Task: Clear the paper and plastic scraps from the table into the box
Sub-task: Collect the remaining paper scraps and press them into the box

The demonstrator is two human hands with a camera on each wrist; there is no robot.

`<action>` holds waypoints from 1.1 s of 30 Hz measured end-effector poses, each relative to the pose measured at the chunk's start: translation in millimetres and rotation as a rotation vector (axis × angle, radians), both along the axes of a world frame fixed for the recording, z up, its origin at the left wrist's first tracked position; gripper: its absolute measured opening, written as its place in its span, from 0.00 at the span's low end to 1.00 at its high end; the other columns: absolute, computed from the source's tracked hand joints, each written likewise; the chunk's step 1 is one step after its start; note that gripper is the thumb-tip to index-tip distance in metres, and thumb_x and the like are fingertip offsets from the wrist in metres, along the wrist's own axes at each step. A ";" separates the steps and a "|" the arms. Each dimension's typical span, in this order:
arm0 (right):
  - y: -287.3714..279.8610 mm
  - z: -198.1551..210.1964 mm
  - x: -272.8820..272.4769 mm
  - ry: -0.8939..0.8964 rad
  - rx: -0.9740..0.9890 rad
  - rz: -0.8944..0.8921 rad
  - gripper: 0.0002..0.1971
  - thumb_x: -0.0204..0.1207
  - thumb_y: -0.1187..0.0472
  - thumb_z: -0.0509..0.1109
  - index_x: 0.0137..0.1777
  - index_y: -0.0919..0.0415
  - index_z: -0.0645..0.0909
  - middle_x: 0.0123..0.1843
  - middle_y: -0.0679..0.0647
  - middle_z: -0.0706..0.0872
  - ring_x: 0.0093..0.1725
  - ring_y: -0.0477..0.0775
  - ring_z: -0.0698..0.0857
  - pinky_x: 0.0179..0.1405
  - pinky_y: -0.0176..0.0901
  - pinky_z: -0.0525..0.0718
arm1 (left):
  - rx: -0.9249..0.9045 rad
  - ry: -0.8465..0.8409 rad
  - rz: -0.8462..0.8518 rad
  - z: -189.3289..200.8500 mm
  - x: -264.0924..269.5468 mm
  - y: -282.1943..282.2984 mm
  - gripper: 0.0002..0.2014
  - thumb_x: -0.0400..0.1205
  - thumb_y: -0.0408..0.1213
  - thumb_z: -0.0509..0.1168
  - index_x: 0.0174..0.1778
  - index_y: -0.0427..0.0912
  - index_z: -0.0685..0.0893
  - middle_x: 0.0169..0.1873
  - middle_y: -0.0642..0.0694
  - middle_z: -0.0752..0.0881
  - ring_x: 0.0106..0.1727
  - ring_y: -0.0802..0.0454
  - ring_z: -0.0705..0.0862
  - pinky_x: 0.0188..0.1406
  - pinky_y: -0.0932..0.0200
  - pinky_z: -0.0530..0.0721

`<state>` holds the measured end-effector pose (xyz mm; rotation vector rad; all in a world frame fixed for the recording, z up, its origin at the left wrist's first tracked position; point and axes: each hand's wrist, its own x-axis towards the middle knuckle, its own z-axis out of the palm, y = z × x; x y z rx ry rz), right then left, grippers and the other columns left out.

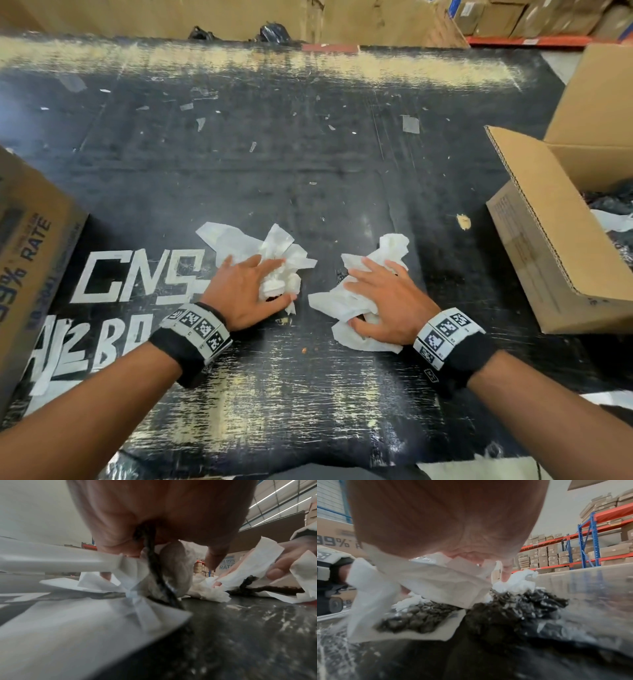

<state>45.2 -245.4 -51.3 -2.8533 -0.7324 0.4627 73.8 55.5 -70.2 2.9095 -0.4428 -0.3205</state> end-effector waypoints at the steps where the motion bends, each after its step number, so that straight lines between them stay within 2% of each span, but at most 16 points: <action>1: -0.8 0.4 -1.2 -0.015 -0.022 0.015 0.38 0.70 0.26 0.59 0.78 0.43 0.73 0.86 0.45 0.64 0.88 0.53 0.50 0.85 0.64 0.46 | 0.003 -0.009 0.002 -2.2 -2.8 -0.9 0.45 0.73 0.82 0.50 0.81 0.61 0.70 0.74 0.45 0.81 0.74 0.46 0.79 0.82 0.32 0.63; 3: -2.0 4.5 -3.4 -0.059 -0.039 0.033 0.45 0.66 0.18 0.58 0.81 0.40 0.69 0.89 0.47 0.55 0.89 0.54 0.42 0.85 0.68 0.44 | 0.011 -0.028 0.009 -3.8 -6.3 -4.4 0.50 0.66 0.88 0.51 0.79 0.62 0.72 0.77 0.47 0.77 0.83 0.46 0.67 0.79 0.19 0.54; 5: -3.9 12.9 -4.6 -0.059 -0.014 0.009 0.53 0.61 0.13 0.56 0.85 0.37 0.60 0.90 0.48 0.45 0.88 0.53 0.36 0.84 0.70 0.44 | 0.037 -0.060 0.017 -3.0 -5.5 -7.8 0.53 0.60 0.91 0.52 0.77 0.63 0.74 0.81 0.46 0.71 0.88 0.42 0.53 0.75 0.11 0.48; 8: -9.0 23.8 1.0 0.038 0.023 -0.065 0.62 0.53 0.10 0.60 0.86 0.31 0.42 0.88 0.45 0.29 0.86 0.55 0.27 0.83 0.73 0.41 | 0.041 -0.114 0.040 -0.1 -1.4 -12.5 0.58 0.53 0.93 0.53 0.76 0.64 0.75 0.89 0.45 0.50 0.88 0.36 0.31 0.70 0.06 0.41; 10: -12.5 22.0 6.5 0.079 -0.007 -0.064 0.69 0.45 0.10 0.64 0.84 0.29 0.33 0.85 0.44 0.21 0.84 0.60 0.23 0.81 0.78 0.37 | 0.041 -0.075 0.056 -2.0 3.0 -13.4 0.61 0.50 0.94 0.54 0.80 0.68 0.70 0.89 0.47 0.35 0.84 0.33 0.23 0.69 0.05 0.42; 11: -14.1 17.4 9.1 0.095 -0.039 -0.053 0.71 0.43 0.10 0.66 0.83 0.28 0.31 0.84 0.45 0.19 0.83 0.62 0.22 0.80 0.79 0.36 | 0.047 -0.024 0.063 -4.5 5.9 -13.2 0.62 0.49 0.94 0.54 0.82 0.72 0.63 0.87 0.49 0.30 0.84 0.32 0.22 0.69 0.05 0.44; 12: -14.9 10.9 11.4 0.115 -0.071 -0.042 0.72 0.41 0.11 0.68 0.82 0.27 0.28 0.83 0.46 0.17 0.82 0.64 0.21 0.79 0.80 0.35 | 0.053 0.035 0.065 -7.6 9.0 -12.9 0.62 0.50 0.93 0.54 0.83 0.76 0.56 0.86 0.50 0.27 0.84 0.31 0.23 0.69 0.06 0.46; 14: -13.5 -4.6 14.8 0.139 -0.133 -0.017 0.71 0.42 0.12 0.68 0.81 0.26 0.27 0.83 0.48 0.18 0.82 0.66 0.20 0.78 0.83 0.37 | 0.064 0.120 0.047 -13.7 14.4 -12.2 0.57 0.56 0.92 0.54 0.83 0.80 0.46 0.87 0.50 0.30 0.86 0.29 0.30 0.72 0.09 0.50; 18: -6.6 -25.9 21.9 0.115 -0.166 0.005 0.60 0.55 0.13 0.62 0.83 0.26 0.34 0.87 0.50 0.26 0.84 0.66 0.26 0.79 0.83 0.41 | 0.056 0.106 -0.048 -20.7 17.0 -13.6 0.42 0.73 0.80 0.52 0.85 0.75 0.52 0.89 0.44 0.47 0.88 0.31 0.44 0.79 0.21 0.62; 20: -6.5 -28.1 22.6 0.105 -0.133 0.015 0.51 0.65 0.19 0.62 0.85 0.28 0.40 0.89 0.48 0.34 0.87 0.63 0.32 0.80 0.80 0.47 | 0.028 0.090 -0.090 -18.5 14.6 -17.1 0.37 0.80 0.70 0.58 0.86 0.71 0.57 0.88 0.42 0.53 0.87 0.35 0.56 0.76 0.31 0.74; 22: -7.7 -27.8 20.8 0.103 -0.095 0.025 0.43 0.76 0.32 0.66 0.86 0.32 0.46 0.90 0.46 0.41 0.88 0.60 0.39 0.82 0.74 0.55 | 0.050 0.084 -0.136 -10.9 9.4 -24.9 0.33 0.85 0.58 0.62 0.86 0.67 0.59 0.88 0.43 0.55 0.77 0.38 0.77 0.66 0.45 0.82; 24: -6.2 -23.4 16.4 0.097 -0.059 0.022 0.37 0.82 0.48 0.66 0.86 0.35 0.51 0.90 0.44 0.46 0.89 0.55 0.44 0.82 0.66 0.63 | 0.097 0.088 -0.155 -3.6 3.4 -34.0 0.33 0.86 0.49 0.63 0.86 0.66 0.60 0.88 0.46 0.58 0.61 0.41 0.88 0.56 0.50 0.84; 27: -2.7 -17.4 8.4 0.077 -0.010 -0.030 0.33 0.84 0.59 0.63 0.86 0.37 0.58 0.89 0.40 0.51 0.88 0.47 0.52 0.77 0.54 0.74 | 0.062 0.087 -0.111 -1.6 0.6 -38.2 0.33 0.83 0.39 0.65 0.85 0.65 0.65 0.83 0.51 0.70 0.57 0.43 0.90 0.55 0.52 0.84; 29: -0.4 -16.8 6.8 0.049 0.014 -0.059 0.32 0.83 0.62 0.66 0.84 0.39 0.64 0.88 0.41 0.58 0.86 0.45 0.58 0.76 0.53 0.76 | 0.023 0.085 -0.093 0.2 1.2 -38.8 0.33 0.83 0.36 0.65 0.83 0.64 0.68 0.80 0.51 0.76 0.58 0.43 0.90 0.54 0.53 0.84; 31: 3.3 -18.9 9.9 0.032 -0.014 -0.069 0.28 0.82 0.57 0.68 0.81 0.40 0.70 0.86 0.42 0.66 0.82 0.47 0.70 0.70 0.52 0.81 | -0.011 0.075 -0.101 2.3 3.3 -41.0 0.34 0.82 0.34 0.65 0.84 0.63 0.68 0.74 0.50 0.81 0.55 0.42 0.90 0.50 0.52 0.85; 33: 9.9 -20.1 14.0 0.031 -0.077 -0.077 0.24 0.81 0.50 0.68 0.76 0.38 0.72 0.81 0.41 0.72 0.72 0.51 0.82 0.58 0.53 0.87 | -0.003 0.061 -0.112 4.6 5.9 -42.9 0.36 0.81 0.34 0.64 0.85 0.65 0.65 0.66 0.50 0.85 0.50 0.44 0.90 0.44 0.53 0.86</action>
